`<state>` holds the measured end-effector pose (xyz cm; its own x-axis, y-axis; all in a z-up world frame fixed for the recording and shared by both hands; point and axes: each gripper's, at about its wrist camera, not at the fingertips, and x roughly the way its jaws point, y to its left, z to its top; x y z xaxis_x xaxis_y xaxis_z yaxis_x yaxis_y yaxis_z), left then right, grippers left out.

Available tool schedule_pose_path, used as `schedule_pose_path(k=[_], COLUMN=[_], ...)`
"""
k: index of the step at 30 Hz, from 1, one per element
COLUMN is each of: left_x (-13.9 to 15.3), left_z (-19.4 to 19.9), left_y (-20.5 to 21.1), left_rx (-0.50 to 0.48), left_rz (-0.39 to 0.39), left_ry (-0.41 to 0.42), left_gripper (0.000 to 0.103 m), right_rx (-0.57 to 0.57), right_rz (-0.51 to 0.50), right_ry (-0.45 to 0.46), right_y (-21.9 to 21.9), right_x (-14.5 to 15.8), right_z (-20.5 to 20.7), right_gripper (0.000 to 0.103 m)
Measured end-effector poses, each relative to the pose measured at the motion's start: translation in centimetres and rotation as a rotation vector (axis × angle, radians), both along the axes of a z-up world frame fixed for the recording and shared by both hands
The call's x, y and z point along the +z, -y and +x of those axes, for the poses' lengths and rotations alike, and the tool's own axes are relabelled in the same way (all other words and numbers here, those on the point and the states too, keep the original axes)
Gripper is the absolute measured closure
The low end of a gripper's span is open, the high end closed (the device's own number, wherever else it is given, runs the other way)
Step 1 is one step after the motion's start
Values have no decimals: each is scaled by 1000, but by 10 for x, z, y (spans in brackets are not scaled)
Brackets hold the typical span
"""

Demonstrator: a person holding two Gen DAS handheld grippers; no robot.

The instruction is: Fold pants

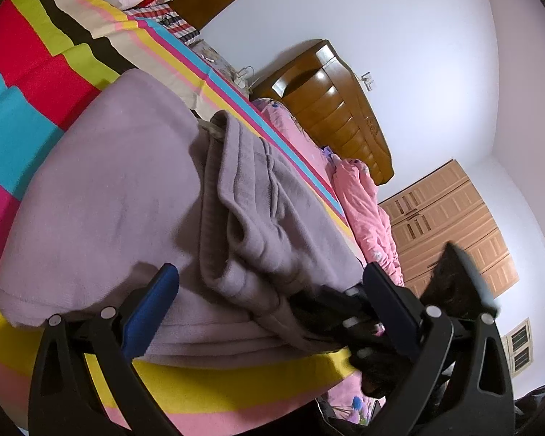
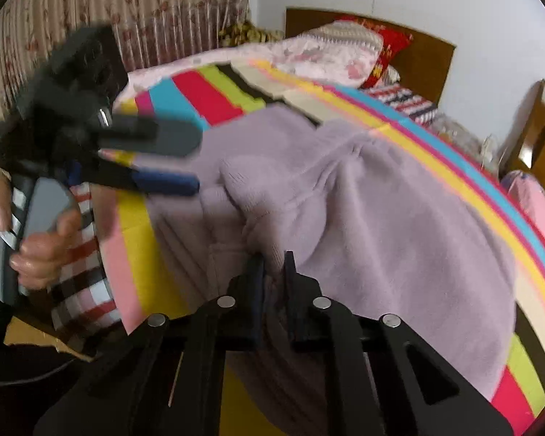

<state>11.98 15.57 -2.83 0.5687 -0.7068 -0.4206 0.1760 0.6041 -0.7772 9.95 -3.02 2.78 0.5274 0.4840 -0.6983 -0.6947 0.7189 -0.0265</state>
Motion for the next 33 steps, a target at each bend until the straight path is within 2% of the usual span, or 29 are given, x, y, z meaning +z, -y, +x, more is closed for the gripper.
schedule_pose_path(k=[2, 5, 7, 10, 13, 14, 15, 17, 19, 20, 21, 23, 33], left_x=[-1, -1, 0, 0, -1, -1, 0, 0, 0, 0, 1, 1, 2], left_z=[-2, -3, -5, -5, -5, -6, -7, -7, -10, -11, -9, -10, -11], left_y=[-5, -14, -18, -16, -14, -15, -15, -17, -18, -18, -20, -19, -19], left_rx=[11, 40, 63, 71, 73, 74, 77, 83, 85, 87, 87, 87, 86], left_rz=[-17, -59, -88, -75, -49, -48, -49, -54, -52, -48, -47, -46, -31], left_ry=[-5, -5, 3, 2, -6, -5, -5, -6, -3, -2, -2, -1, -6], left_gripper=[2, 2, 2, 2, 2, 2, 2, 2, 2, 2, 2, 2, 2], right_rx=[12, 30, 53, 55, 32, 38, 57, 90, 112, 100, 88, 92, 216], right_rz=[32, 27, -24, -90, -24, -1, 34, 66, 11, -27, -51, -51, -288], right_ry=[31, 45, 16, -39, -75, -98, -127, -145, -113, -86, -71, -64, 144], right_y=[5, 3, -5, -16, -10, -7, -4, -2, -6, -8, -8, -5, -23], right_x=[22, 31, 13, -30, -30, -26, -23, -20, -23, -25, -28, -27, -44], right_z=[-6, -14, -17, -13, -9, -8, -8, -11, -16, -18, -17, -16, -35], right_gripper=[94, 93, 93, 92, 86, 78, 55, 27, 32, 49, 59, 65, 64])
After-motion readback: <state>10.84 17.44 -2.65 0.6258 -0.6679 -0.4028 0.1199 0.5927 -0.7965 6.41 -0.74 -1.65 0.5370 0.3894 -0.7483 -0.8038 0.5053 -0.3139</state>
